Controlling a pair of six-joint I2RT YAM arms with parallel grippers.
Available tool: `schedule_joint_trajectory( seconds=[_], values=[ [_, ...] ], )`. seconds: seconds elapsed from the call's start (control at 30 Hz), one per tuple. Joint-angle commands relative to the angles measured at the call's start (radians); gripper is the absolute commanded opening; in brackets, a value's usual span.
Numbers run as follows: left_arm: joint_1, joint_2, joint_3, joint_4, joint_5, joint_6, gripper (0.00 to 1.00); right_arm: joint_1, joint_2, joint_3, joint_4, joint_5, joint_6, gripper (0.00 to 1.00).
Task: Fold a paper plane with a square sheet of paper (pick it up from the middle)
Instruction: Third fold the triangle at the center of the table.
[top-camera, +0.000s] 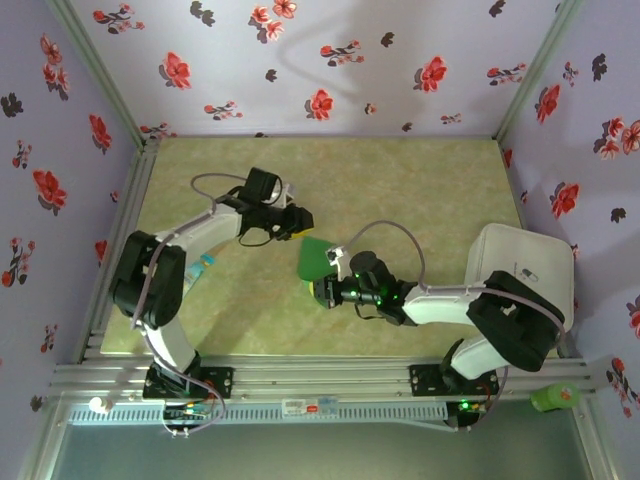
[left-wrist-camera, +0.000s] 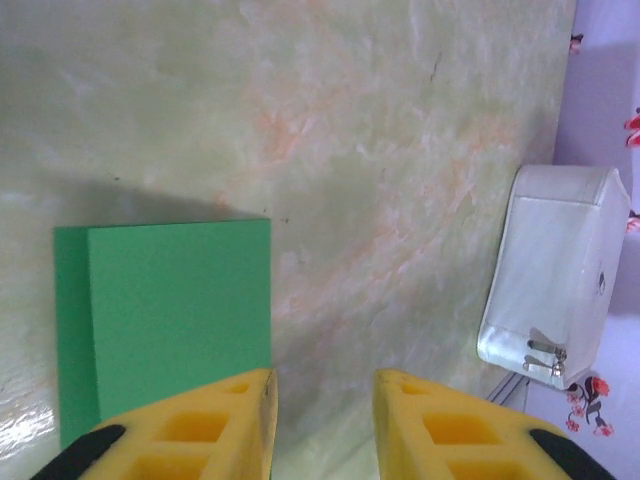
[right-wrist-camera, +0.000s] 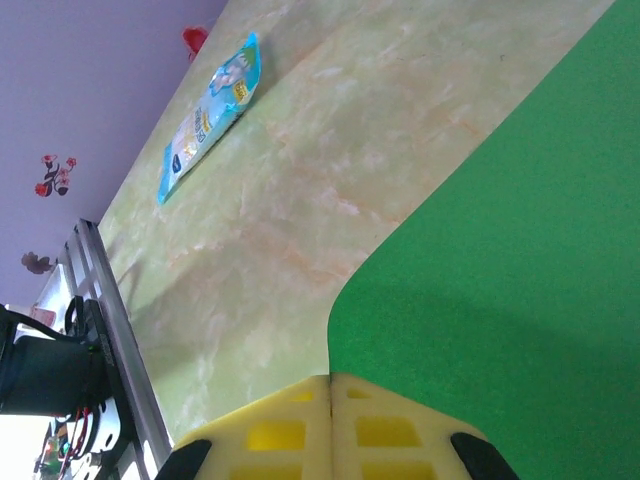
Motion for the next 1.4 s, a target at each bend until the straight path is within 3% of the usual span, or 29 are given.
schedule_joint_trajectory(
  seconds=[0.0, 0.3, 0.5, 1.07, 1.37],
  values=[
    [-0.023, 0.071, 0.065, -0.035, 0.067, 0.063, 0.31, -0.006, 0.005, -0.003, -0.011, -0.005, -0.036, 0.00],
    [-0.069, 0.251, 0.145, -0.100, 0.073, 0.137, 0.29, -0.006, 0.024, 0.000, -0.011, -0.003, -0.036, 0.00],
    [-0.077, 0.306, 0.130, -0.130, 0.010, 0.173, 0.27, -0.005, 0.039, 0.002, -0.017, -0.001, -0.039, 0.00],
    [-0.078, 0.321, 0.082, -0.109, -0.031, 0.170, 0.25, -0.050, 0.059, 0.114, -0.314, 0.206, -0.094, 0.00],
    [-0.078, 0.323, 0.086, -0.111, -0.032, 0.165, 0.25, -0.067, 0.098, 0.161, -0.356, 0.219, -0.146, 0.00]
  ],
)
